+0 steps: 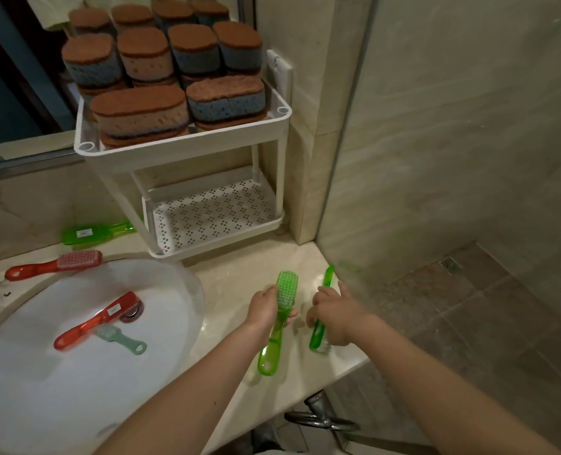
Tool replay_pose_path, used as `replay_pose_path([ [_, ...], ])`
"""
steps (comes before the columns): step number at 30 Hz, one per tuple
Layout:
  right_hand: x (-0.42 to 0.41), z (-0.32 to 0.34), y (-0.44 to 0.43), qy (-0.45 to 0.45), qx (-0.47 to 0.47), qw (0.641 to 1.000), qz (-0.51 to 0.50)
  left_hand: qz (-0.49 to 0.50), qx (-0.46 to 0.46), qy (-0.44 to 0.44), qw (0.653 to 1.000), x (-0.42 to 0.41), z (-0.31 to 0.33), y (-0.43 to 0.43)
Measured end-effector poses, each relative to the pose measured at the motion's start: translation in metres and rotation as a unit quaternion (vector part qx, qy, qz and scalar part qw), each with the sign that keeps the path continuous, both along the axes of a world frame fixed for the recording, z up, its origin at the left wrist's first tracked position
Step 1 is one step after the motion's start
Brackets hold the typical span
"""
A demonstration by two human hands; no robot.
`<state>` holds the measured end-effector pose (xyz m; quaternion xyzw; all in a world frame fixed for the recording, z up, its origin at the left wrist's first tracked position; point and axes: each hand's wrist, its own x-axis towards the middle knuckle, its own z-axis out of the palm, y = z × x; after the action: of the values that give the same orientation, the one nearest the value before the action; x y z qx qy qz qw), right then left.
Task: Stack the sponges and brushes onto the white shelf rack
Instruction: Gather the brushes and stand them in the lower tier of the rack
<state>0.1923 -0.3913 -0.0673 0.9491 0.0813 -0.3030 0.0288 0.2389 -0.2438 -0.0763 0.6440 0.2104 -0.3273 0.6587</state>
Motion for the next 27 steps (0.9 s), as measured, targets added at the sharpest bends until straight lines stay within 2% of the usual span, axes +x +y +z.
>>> replay_pose_path([
  [7, 0.0, -0.001, 0.009, -0.056, 0.0, 0.998, 0.019, 0.002, -0.002, -0.004, 1.0, -0.001, 0.001, 0.015],
  [13, 0.023, 0.015, 0.03, -0.102, 0.143, 0.982, -0.065, 0.055, 0.051, -0.117, 0.99, 0.014, 0.009, 0.037],
  [18, 0.048, 0.024, 0.053, -0.104, 0.256, 0.955, -0.111, 0.125, 0.035, -0.136, 0.982, 0.041, 0.027, 0.063],
  [20, 0.058, 0.029, 0.063, -0.102, 0.337, 0.924, -0.148, 0.155, 0.015, -0.145, 0.977, 0.053, 0.036, 0.073],
  [23, 0.072, 0.041, 0.08, -0.088, 0.483, 0.831, -0.261, 0.195, 0.001, -0.167, 0.966, 0.071, 0.051, 0.087],
  [25, 0.083, 0.05, 0.091, -0.061, 0.531, 0.772, -0.344, 0.195, 0.01, -0.166, 0.967, 0.083, 0.059, 0.095],
  [27, 0.093, 0.058, 0.099, -0.051, 0.558, 0.73, -0.391, 0.182, 0.019, -0.141, 0.973, 0.094, 0.068, 0.1],
])
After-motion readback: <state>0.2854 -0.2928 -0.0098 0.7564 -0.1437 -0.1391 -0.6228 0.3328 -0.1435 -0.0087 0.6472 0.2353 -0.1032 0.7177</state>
